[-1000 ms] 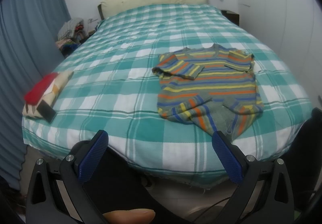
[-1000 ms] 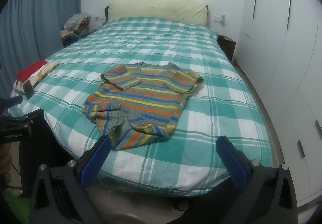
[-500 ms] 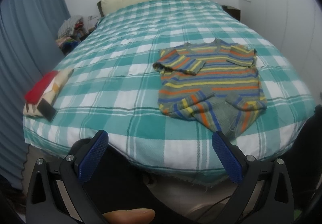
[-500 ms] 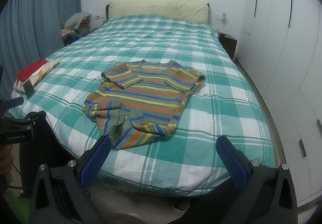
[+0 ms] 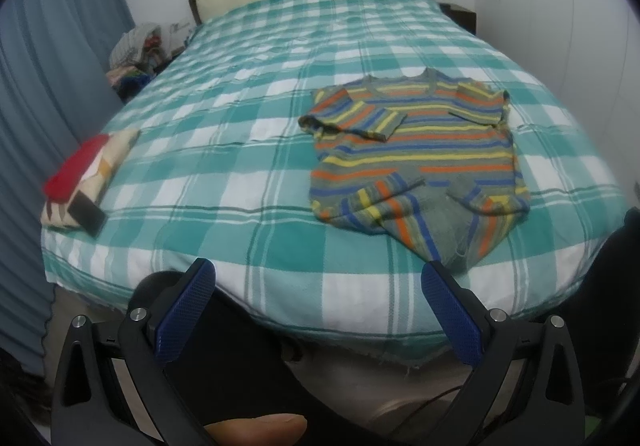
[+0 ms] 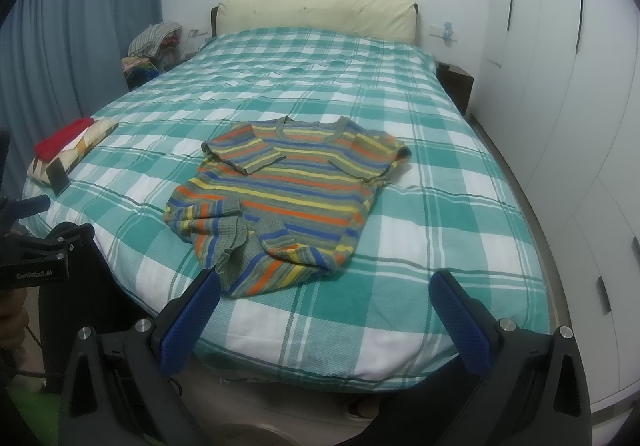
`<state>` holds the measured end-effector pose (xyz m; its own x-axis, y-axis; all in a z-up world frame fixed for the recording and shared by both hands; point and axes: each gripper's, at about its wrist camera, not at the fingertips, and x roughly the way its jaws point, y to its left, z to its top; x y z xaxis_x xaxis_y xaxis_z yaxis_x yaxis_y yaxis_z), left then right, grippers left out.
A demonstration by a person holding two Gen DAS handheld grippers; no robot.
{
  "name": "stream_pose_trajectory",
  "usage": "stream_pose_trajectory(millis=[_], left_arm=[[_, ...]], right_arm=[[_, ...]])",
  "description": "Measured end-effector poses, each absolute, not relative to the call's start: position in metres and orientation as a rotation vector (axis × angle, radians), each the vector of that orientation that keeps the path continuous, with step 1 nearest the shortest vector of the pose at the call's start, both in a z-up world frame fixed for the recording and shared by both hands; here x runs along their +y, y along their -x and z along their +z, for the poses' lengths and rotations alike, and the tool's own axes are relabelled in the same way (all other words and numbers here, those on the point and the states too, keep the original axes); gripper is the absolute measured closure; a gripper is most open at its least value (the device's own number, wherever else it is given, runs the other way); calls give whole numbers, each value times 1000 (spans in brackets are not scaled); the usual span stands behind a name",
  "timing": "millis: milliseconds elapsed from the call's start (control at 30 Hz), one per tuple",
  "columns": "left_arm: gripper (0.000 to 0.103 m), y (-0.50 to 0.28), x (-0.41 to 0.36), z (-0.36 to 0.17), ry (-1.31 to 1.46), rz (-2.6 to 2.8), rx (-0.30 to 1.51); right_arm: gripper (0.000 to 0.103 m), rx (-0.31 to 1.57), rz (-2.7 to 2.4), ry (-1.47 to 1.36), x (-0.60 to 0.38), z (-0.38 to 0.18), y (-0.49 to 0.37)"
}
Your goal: Fold small clothes
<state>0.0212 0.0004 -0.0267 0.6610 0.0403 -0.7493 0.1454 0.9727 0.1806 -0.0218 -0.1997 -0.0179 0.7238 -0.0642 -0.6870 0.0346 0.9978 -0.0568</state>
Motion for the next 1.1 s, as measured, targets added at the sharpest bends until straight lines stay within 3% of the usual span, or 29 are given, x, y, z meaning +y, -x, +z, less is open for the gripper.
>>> stream_pose_trajectory(millis=[1100], left_arm=[[0, -36, 3, -28, -194, -87, 884]], right_arm=[[0, 767, -41, 46, -194, -19, 13]])
